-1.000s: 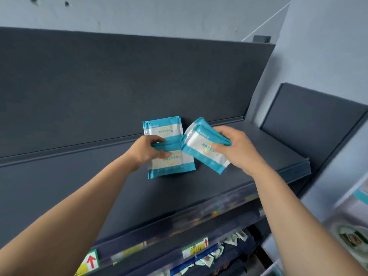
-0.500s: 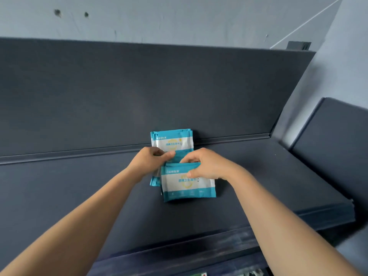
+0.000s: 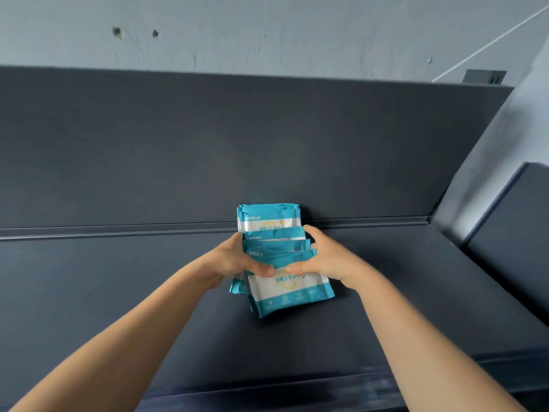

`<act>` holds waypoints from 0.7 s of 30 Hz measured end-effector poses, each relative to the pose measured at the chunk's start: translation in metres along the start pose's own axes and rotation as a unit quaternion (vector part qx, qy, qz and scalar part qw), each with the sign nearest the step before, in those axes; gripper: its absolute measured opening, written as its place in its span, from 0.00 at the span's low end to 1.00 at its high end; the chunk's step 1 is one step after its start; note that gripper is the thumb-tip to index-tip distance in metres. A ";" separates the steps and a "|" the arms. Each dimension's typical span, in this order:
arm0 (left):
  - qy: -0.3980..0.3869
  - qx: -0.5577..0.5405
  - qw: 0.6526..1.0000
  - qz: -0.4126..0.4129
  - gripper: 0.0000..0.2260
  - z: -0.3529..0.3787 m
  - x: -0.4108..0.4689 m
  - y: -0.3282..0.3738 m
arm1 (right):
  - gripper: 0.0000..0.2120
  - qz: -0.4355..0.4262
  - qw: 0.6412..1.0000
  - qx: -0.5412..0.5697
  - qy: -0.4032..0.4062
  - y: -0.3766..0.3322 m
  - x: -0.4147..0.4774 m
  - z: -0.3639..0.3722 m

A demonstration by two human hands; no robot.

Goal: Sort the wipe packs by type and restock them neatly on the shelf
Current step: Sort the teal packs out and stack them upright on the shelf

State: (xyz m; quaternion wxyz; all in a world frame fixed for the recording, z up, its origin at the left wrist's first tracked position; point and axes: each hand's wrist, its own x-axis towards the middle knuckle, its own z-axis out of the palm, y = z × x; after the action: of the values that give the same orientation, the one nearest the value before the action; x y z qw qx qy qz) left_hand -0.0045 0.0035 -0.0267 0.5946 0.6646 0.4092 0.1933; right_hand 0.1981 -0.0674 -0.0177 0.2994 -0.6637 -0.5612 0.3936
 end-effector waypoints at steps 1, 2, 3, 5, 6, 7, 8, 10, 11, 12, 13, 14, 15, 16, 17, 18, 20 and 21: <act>0.024 -0.019 0.999 0.016 0.30 0.002 -0.001 -0.003 | 0.46 -0.016 1.000 0.014 0.008 0.001 0.002 0.002; 0.053 -0.033 0.997 0.038 0.32 0.003 0.000 -0.006 | 0.47 -0.031 0.999 0.022 0.028 0.003 0.004 0.005; 0.083 -0.045 0.994 0.064 0.34 0.003 0.001 -0.008 | 0.49 -0.043 0.997 0.022 0.055 0.003 0.006 0.008; 0.128 -0.035 0.985 0.110 0.35 -0.001 0.006 -0.009 | 0.50 -0.068 0.991 0.007 0.118 0.000 0.010 0.016; 0.137 -0.014 0.983 0.122 0.35 -0.003 0.009 -0.008 | 0.49 -0.075 0.988 0.001 0.138 -0.001 0.011 0.018; 0.140 0.014 0.982 0.124 0.34 -0.006 0.011 -0.008 | 0.48 -0.074 0.987 0.001 0.144 -0.002 0.012 0.019; 0.139 0.045 0.982 0.119 0.34 -0.008 0.012 -0.009 | 0.48 -0.066 0.989 0.006 0.134 0.000 0.013 0.019; 0.124 0.103 0.983 0.092 0.40 -0.014 0.013 -0.015 | 0.51 -0.061 0.995 0.010 0.082 0.004 0.015 0.016; 0.109 0.136 0.982 0.072 0.44 -0.015 0.013 -0.021 | 0.53 -0.066 0.997 -0.002 0.051 0.007 0.014 0.014; 0.099 0.181 0.977 0.054 0.48 -0.016 0.013 -0.026 | 0.56 -0.069 0.997 -0.021 0.023 0.009 0.013 0.012; 0.092 0.225 0.969 0.043 0.50 -0.015 0.012 -0.029 | 0.57 -0.070 0.997 -0.045 0.003 0.010 0.013 0.010; 0.096 0.260 0.960 0.036 0.51 -0.013 0.011 -0.028 | 0.59 -0.074 0.995 -0.067 -0.008 0.010 0.013 0.008; 0.109 0.286 0.952 0.032 0.52 -0.010 0.010 -0.026 | 0.61 -0.075 0.993 -0.086 -0.011 0.009 0.012 0.006; 0.132 0.310 0.941 0.024 0.55 -0.007 0.010 -0.025 | 0.62 -0.071 0.992 -0.104 -0.007 0.009 0.012 0.004; 0.163 0.332 0.929 0.024 0.60 -0.005 0.008 -0.023 | 0.64 -0.065 0.990 -0.127 0.005 0.009 0.011 0.003; 0.185 0.355 0.915 0.045 0.66 -0.004 0.006 -0.022 | 0.65 -0.056 0.987 -0.151 0.020 0.010 0.010 0.004; 0.180 0.426 0.878 0.120 0.69 -0.004 0.004 -0.019 | 0.64 -0.045 0.977 -0.200 0.057 0.009 0.006 0.006; 0.162 0.460 0.863 0.129 0.68 -0.006 0.005 -0.018 | 0.62 -0.046 0.969 -0.229 0.079 0.010 0.004 0.007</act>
State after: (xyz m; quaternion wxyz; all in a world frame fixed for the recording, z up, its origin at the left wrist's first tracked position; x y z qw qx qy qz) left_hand -0.0113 0.0101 -0.0433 0.1160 0.8688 0.4529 0.1633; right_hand 0.1971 -0.0655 -0.0304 0.2009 -0.7172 -0.6407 0.1864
